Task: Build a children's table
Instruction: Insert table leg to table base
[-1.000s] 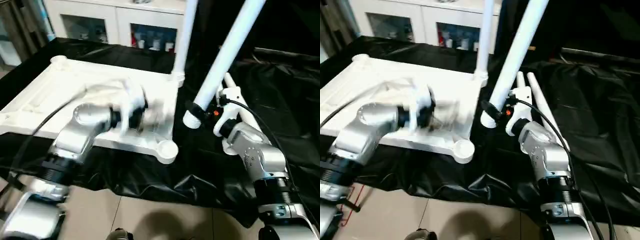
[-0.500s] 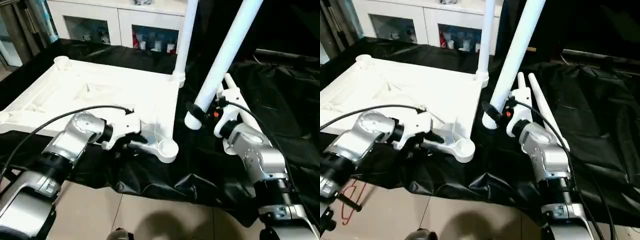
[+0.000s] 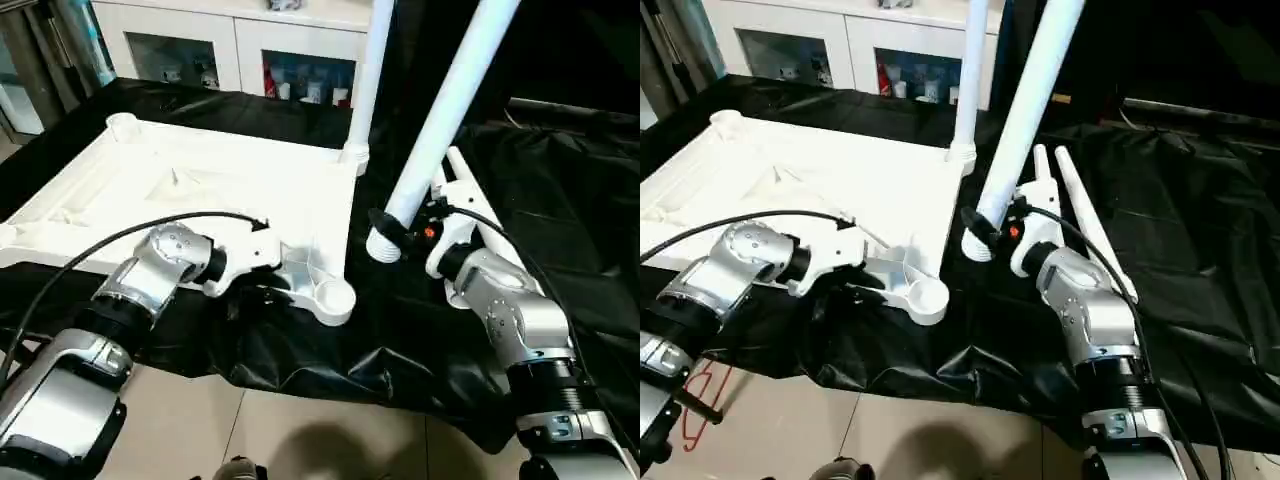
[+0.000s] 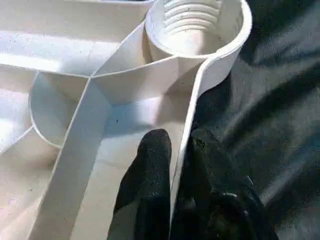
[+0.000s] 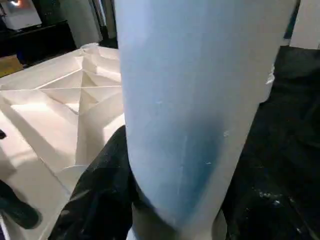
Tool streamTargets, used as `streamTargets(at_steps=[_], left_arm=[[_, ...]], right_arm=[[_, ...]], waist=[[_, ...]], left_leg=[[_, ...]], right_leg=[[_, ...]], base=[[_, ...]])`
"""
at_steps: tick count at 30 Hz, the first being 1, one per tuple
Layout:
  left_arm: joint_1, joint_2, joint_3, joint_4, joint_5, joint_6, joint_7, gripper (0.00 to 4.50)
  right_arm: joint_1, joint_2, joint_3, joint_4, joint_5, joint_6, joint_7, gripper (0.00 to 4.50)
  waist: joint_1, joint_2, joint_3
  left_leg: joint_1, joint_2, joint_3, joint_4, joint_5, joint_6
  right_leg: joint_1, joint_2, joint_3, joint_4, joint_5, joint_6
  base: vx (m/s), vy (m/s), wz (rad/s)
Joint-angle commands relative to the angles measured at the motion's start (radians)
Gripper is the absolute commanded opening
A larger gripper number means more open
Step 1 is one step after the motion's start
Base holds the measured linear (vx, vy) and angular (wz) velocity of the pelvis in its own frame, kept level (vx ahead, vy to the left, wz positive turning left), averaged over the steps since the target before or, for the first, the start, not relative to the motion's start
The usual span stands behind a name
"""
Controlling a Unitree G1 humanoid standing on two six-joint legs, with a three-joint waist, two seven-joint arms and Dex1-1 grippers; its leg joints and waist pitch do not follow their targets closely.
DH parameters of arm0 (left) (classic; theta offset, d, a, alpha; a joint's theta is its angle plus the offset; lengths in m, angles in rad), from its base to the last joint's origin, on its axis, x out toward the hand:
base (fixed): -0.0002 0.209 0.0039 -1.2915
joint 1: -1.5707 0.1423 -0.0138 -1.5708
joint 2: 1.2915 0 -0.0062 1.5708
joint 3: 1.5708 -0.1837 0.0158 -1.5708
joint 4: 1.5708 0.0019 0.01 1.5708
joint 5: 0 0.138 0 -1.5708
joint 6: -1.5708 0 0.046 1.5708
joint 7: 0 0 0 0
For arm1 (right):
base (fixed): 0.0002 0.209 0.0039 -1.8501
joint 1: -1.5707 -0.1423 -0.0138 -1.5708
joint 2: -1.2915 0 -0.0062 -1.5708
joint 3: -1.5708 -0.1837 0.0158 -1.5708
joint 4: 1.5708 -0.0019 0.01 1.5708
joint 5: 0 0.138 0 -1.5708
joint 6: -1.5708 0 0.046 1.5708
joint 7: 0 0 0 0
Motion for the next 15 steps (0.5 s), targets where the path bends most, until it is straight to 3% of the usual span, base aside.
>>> streamTargets(at_steps=[1, 4, 9, 15], left_arm=[[-0.013, -0.004, 0.02, -0.011, -0.023, 0.063, -0.009, 0.42], [-0.006, -0.007, 0.015, -0.023, -0.017, 0.095, -0.007, 0.23], [0.003, -0.075, 0.044, -0.024, -0.006, 0.228, 0.109, 0.01], [0.023, -0.141, 0.067, -0.059, -0.025, 0.252, 0.191, 0.0]], right_arm=[[0.003, -0.011, -0.003, -0.008, -0.007, -0.011, 0.008, 1.9], [0.005, -0.011, -0.001, -0.01, -0.006, -0.01, 0.009, 1.9], [0.012, -0.012, 0.003, -0.031, 0.007, 0.016, 0.019, 1.9], [0.012, -0.013, 0.002, -0.029, 0.004, 0.017, 0.02, 1.9]], waist=[[0.0, 0.013, -0.082], [-0.004, 0.011, -0.082], [-0.009, 0.012, -0.08], [-0.006, 0.009, -0.08]], left_leg=[[0.041, 0.039, -0.022, -0.071, -0.259, -0.054], [0.034, 0.037, -0.023, -0.071, -0.239, -0.045], [0.038, 0.037, -0.021, -0.069, -0.247, -0.037], [0.036, 0.036, -0.022, -0.067, -0.246, -0.025]], right_leg=[[0.038, -0.082, 0.041, -0.069, -0.178, -0.226], [0.045, -0.082, 0.04, -0.068, -0.163, -0.229], [0.044, -0.08, 0.04, -0.07, -0.172, -0.237], [0.044, -0.079, 0.041, -0.078, -0.195, -0.23]], base=[[0.0, 0.0, 0.0], [0.0, 0.0, 0.0], [0.0, 0.0, 0.0], [0.0, 0.0, 0.0]])
